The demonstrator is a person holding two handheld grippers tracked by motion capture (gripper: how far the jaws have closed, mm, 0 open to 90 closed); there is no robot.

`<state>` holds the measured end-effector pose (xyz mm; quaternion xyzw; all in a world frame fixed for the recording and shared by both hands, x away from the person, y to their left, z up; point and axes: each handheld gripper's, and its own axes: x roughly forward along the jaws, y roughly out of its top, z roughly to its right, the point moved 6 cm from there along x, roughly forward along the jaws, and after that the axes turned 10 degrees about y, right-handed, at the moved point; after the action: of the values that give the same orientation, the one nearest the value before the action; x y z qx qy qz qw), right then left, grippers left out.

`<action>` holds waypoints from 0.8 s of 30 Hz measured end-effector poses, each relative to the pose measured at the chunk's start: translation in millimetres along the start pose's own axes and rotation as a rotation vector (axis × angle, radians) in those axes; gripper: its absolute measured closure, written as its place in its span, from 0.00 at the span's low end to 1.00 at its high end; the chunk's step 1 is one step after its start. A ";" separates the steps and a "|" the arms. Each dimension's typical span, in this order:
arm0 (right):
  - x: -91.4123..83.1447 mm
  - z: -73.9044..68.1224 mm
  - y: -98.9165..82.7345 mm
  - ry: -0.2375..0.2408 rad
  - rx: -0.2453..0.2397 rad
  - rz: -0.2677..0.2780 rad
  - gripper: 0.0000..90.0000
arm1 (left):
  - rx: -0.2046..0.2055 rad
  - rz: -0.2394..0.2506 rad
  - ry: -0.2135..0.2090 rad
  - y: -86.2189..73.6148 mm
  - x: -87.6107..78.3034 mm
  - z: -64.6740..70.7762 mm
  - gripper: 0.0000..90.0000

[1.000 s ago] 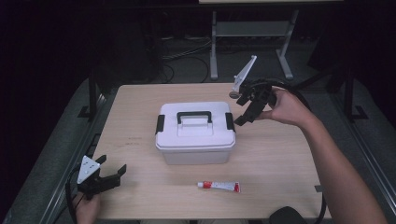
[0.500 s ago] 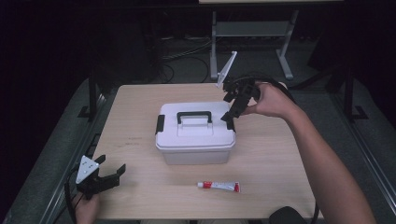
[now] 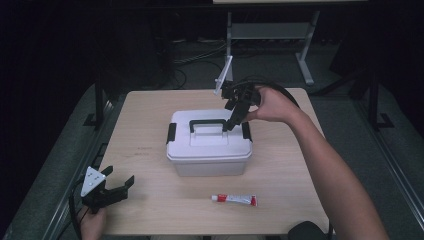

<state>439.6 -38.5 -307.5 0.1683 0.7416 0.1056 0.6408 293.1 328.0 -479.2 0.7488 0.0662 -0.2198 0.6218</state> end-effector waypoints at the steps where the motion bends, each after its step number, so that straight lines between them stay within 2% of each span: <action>1: 0.6 0.4 1.5 0.001 -0.004 0.002 0.23 | -0.001 0.001 0.000 0.0 0.0 -0.1 0.15; 13: 16.7 4.2 27.2 0.027 -0.036 -0.029 0.33 | -0.001 0.001 -0.002 -0.2 0.3 -0.5 0.15; 16: 22.1 5.2 32.6 0.041 -0.040 -0.042 0.37 | -0.002 0.001 -0.002 -0.3 0.1 -1.3 0.15; 24: 35.1 10.3 40.9 0.066 -0.049 -0.071 0.57 | -0.005 0.004 0.000 -0.5 -0.4 -2.4 0.15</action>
<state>450.1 12.1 -326.0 0.1223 0.7650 0.1063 0.6233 293.1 330.4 -479.1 0.7475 0.0651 -0.2184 0.6240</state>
